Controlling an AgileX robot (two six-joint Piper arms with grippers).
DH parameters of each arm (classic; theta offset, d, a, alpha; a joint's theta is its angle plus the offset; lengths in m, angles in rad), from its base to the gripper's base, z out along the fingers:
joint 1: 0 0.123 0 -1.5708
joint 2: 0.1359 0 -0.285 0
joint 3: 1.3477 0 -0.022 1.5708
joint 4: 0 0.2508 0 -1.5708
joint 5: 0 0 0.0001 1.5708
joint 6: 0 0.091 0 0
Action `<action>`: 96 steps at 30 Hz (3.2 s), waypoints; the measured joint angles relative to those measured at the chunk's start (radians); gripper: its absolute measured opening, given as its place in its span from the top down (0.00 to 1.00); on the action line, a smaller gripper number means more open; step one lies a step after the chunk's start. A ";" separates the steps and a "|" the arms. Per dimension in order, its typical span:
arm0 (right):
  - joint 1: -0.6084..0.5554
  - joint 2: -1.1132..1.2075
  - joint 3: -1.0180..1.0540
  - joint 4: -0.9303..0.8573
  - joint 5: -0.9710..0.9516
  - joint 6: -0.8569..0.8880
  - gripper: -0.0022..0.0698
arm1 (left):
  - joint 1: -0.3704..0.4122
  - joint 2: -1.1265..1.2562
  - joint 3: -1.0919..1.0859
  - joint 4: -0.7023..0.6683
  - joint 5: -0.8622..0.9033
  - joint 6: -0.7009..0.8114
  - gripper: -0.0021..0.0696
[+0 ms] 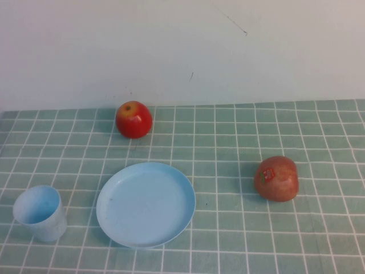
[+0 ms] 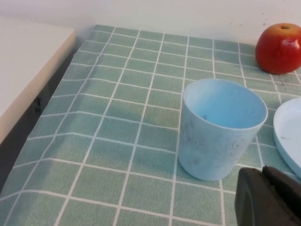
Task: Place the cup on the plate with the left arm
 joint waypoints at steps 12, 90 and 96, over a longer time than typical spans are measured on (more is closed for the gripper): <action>0.000 0.000 0.000 0.000 0.000 0.000 0.97 | 0.000 0.000 0.000 0.000 0.000 0.000 0.97; 0.000 0.000 0.000 0.000 0.000 0.000 0.97 | 0.000 0.332 -0.482 0.085 -0.459 -0.231 0.97; 0.000 0.000 0.000 0.000 0.000 0.000 0.97 | 0.000 0.578 -0.531 0.080 -0.308 -0.271 0.97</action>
